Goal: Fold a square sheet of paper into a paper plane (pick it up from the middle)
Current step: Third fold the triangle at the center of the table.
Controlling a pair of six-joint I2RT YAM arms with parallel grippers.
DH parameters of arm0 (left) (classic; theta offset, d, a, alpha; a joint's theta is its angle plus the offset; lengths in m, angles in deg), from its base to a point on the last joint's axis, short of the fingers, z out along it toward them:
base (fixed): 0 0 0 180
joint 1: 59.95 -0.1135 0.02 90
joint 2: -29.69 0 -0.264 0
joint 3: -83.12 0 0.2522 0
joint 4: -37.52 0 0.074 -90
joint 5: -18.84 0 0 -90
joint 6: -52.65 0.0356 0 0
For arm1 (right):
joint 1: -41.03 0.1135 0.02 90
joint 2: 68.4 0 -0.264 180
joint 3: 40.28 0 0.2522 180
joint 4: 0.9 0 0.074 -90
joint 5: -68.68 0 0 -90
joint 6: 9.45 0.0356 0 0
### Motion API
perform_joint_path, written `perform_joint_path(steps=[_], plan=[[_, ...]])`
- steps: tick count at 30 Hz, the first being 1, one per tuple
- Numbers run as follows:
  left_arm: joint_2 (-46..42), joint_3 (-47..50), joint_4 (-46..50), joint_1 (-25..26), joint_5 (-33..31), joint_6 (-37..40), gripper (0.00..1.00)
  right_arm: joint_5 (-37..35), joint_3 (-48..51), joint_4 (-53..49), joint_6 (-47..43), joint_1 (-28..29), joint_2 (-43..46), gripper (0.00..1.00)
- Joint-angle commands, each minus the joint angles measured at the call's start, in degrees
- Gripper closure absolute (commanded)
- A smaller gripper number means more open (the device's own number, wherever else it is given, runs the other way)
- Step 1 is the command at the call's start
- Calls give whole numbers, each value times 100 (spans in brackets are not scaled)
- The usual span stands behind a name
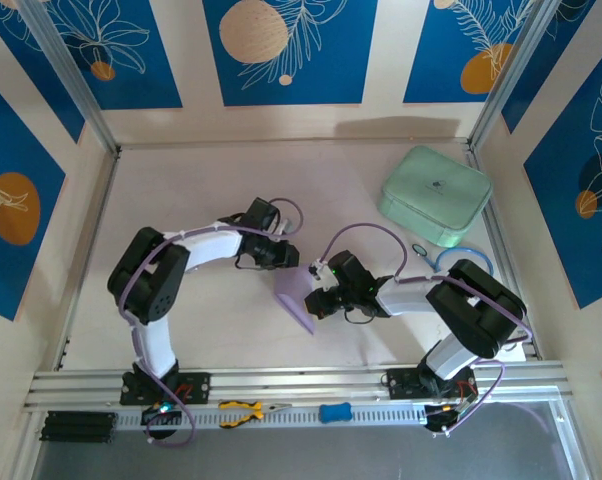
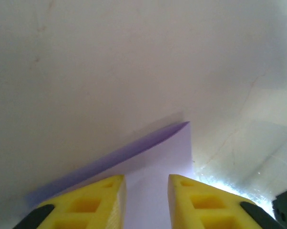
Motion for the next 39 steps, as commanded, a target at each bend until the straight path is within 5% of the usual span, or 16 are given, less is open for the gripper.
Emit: perform_joint_path(steps=[1,9,16,39], plan=[[-647,6,146,5,-340,-32,68,-119,10,-217,28,40,-132,98],[-2176,2011,-1837,78,398,-1376,93,-258,55,-190,37,48,-128,98],[-2997,3447,-3182,525,212,-2323,98,-378,118,-191,46,71,-79,98],[-2019,3859,-4567,1073,8,-2786,100,-519,115,-331,38,130,9,98]])
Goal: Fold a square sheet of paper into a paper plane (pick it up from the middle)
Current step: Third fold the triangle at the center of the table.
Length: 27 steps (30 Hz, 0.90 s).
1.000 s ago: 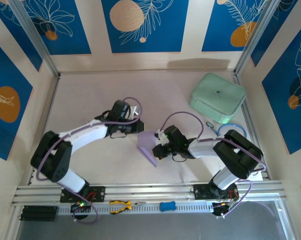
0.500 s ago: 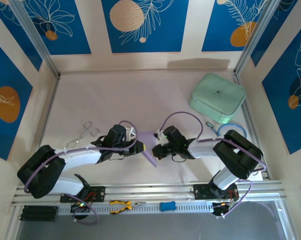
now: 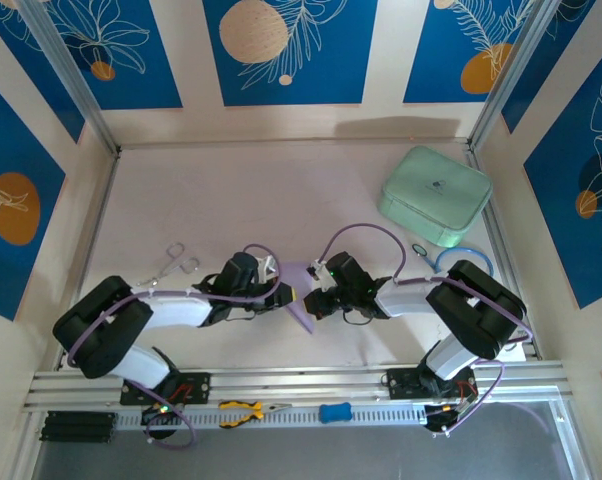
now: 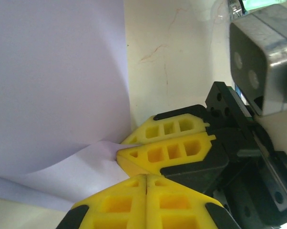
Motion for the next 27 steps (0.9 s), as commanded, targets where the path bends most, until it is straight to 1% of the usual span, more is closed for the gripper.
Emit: perform_joint_path(steps=[1,9,27], plan=[[156,34,-416,44,29,-69,100,-237,116,-377,30,25,-14,98],[287,99,-320,44,-96,-114,100,-241,110,-404,26,31,-29,98],[398,214,-587,53,-57,-173,100,-233,84,-417,14,39,-68,98]])
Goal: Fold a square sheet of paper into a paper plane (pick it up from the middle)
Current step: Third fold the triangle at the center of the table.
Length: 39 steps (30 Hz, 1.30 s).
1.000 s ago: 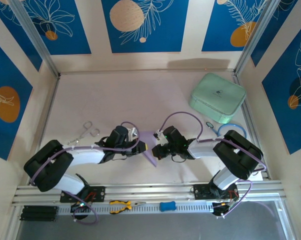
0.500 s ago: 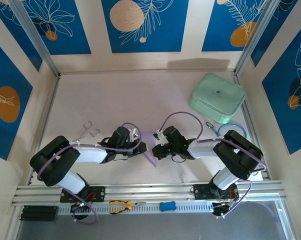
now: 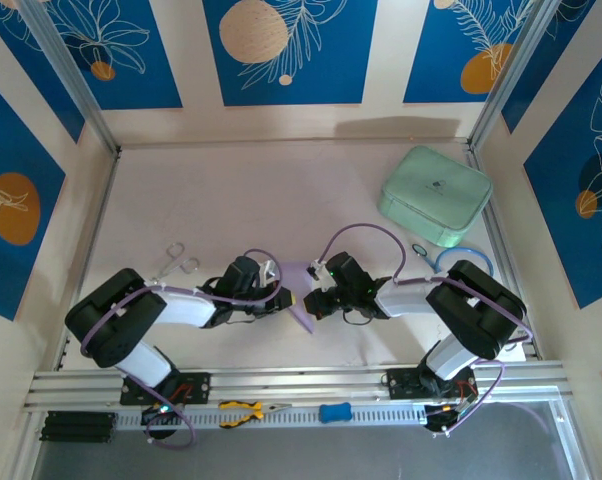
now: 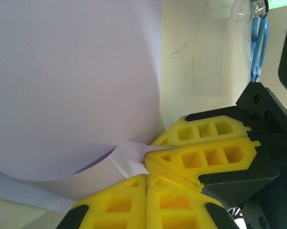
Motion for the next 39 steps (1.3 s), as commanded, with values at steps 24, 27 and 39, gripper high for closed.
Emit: perform_joint_path(steps=[24,27,39], plan=[[229,116,85,61,-269,-16,98,-191,72,-412,6,30,-86,98],[338,115,170,71,-298,13,98,-181,77,-412,6,33,-77,98],[289,78,540,82,-401,154,100,-186,-63,-919,461,-26,733,74]])
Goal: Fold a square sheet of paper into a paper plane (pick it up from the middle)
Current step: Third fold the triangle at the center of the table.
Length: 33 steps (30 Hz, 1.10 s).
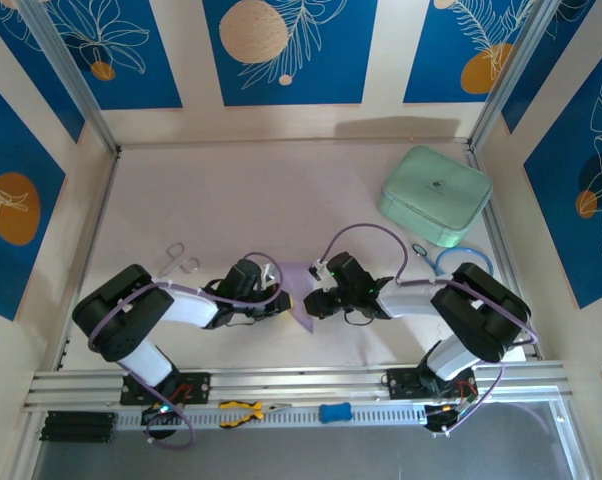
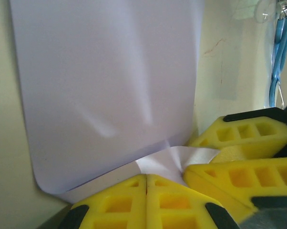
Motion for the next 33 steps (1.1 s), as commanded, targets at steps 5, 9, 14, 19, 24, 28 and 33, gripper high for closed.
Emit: perform_joint_path(steps=[5,9,14,19,24,28,33], plan=[[5,34,513,47,-177,158,100,60,-55,-1228,934,-213,1420,57],[26,24,487,47,-159,161,99,876,11,-1168,1278,-54,1695,65],[41,31,411,47,-141,134,100,784,-188,-1375,1532,456,1419,87],[44,33,425,49,-160,135,100,578,-560,-1501,1475,768,857,93],[21,32,460,56,-180,149,100,415,-957,-1636,1448,892,286,94],[43,13,460,51,-156,154,100,331,-1146,-1672,1444,944,-17,95],[47,14,441,56,-148,149,100,231,-1280,-1837,1454,978,-357,95]])
